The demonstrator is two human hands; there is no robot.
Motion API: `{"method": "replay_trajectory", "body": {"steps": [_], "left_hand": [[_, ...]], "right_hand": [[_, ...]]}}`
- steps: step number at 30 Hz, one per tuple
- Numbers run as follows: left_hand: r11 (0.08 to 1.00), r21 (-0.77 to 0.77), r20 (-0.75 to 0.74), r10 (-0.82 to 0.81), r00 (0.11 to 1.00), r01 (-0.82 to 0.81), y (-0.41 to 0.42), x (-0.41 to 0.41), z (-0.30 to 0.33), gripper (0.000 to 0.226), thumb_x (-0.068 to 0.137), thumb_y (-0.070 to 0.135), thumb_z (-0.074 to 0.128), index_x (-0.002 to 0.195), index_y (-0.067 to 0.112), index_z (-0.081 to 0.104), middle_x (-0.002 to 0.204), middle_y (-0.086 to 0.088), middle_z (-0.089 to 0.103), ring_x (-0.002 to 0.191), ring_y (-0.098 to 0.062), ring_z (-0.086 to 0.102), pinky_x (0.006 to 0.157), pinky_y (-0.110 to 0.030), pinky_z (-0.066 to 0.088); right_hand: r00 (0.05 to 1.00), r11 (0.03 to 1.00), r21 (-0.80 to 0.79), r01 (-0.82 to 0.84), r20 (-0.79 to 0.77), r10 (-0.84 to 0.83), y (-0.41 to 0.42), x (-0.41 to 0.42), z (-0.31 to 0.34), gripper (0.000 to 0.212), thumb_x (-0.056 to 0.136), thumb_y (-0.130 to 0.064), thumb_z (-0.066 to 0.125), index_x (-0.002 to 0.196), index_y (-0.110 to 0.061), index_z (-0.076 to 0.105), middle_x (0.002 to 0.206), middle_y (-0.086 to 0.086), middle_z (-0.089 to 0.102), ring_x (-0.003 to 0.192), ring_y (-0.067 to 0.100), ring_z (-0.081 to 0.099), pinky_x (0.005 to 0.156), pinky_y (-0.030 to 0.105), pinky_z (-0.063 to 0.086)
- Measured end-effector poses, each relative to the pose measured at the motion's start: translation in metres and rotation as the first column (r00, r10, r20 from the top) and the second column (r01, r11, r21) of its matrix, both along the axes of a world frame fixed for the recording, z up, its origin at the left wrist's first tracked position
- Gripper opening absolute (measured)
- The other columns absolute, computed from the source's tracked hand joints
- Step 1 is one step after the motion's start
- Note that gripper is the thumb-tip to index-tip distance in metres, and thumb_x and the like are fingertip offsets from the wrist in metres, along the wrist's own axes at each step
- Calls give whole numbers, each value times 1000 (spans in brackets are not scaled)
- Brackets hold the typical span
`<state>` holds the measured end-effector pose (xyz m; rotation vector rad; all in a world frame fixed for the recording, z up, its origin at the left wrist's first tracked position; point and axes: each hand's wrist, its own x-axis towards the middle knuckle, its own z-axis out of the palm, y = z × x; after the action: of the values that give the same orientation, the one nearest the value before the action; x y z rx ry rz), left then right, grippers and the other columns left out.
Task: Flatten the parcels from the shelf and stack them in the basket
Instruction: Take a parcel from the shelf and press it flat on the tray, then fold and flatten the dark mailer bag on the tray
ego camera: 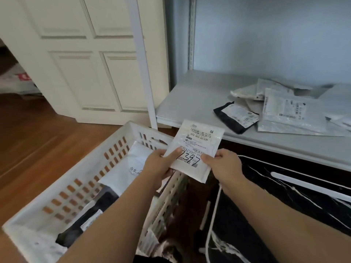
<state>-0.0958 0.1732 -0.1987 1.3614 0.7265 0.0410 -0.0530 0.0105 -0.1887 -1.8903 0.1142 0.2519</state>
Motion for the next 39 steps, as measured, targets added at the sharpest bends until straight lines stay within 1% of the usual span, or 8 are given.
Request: {"method": "replay_trajectory", "body": {"steps": [4, 8, 12, 19, 22, 24, 28, 39], "left_hand": [[901, -370, -113, 198, 974, -226, 37, 1, -31, 22, 84, -1, 68, 104, 4, 60, 94, -12, 72, 79, -22, 68, 50, -29, 55], [885, -62, -195, 443, 875, -461, 76, 15, -65, 31, 90, -3, 56, 119, 0, 46, 97, -13, 61, 91, -30, 62, 79, -46, 57], [796, 269, -272, 603, 750, -542, 113, 15, -89, 53, 91, 10, 60, 135, 0, 33, 126, -20, 52, 113, -36, 55, 86, -40, 49], [753, 379, -314, 651, 691, -538, 145, 51, -144, 52, 96, 17, 56, 137, 2, 29, 130, -19, 51, 116, -35, 54, 78, -35, 41], [650, 671, -294, 675, 677, -357, 145, 62, -164, 60, 95, 18, 52, 146, 9, 21, 145, -18, 37, 129, -34, 39, 101, -41, 37], [508, 860, -350, 513, 784, 51, 134, 65, -174, 66, 98, 32, 42, 152, 23, 5, 160, -14, 5, 146, -34, 7, 119, -46, 8], [158, 747, -648, -47, 760, 646, 117, 69, -204, 62, 98, 57, 9, 150, 33, -15, 154, 0, -32, 138, -29, -36, 112, -57, -20], [283, 568, -785, -97, 612, 773, 118, 85, -220, 71, 96, 61, 16, 152, 27, -12, 158, 4, -24, 144, -27, -23, 113, -58, -12]], "right_hand": [[995, 995, -20, -99, -19, 99, 62, 12, -18, 4, 88, -17, 69, 91, -18, 67, 101, 4, 70, 89, 22, 66, 83, 44, 56], [922, 841, -446, -305, 82, 378, 96, 24, -39, 31, 96, -26, 54, 126, -18, 50, 116, 1, 59, 103, 20, 59, 84, 34, 51], [724, 393, -829, -398, -21, 689, 114, 37, -57, 41, 94, -40, 55, 129, -19, 48, 126, 2, 53, 114, 21, 50, 97, 35, 44], [534, 35, -896, -443, -233, 813, 125, 57, -102, 59, 97, -52, 40, 145, -17, 37, 154, 8, 30, 146, 26, 16, 121, 42, 4], [526, 26, -912, -408, -211, 824, 130, 62, -107, 46, 99, -48, 39, 132, -18, 51, 139, 5, 48, 134, 23, 35, 119, 41, 11], [509, -4, -925, -379, -212, 834, 133, 62, -111, 39, 99, -45, 40, 125, -20, 56, 128, 3, 55, 124, 22, 44, 117, 40, 18], [520, 43, -952, -304, -128, 844, 137, 61, -116, 40, 100, -44, 39, 126, -19, 57, 123, 2, 59, 119, 21, 50, 113, 39, 27], [509, 233, -921, -311, 46, 860, 131, 64, -119, 42, 101, -43, 34, 117, -18, 63, 110, 3, 66, 106, 20, 58, 108, 39, 35]]}}
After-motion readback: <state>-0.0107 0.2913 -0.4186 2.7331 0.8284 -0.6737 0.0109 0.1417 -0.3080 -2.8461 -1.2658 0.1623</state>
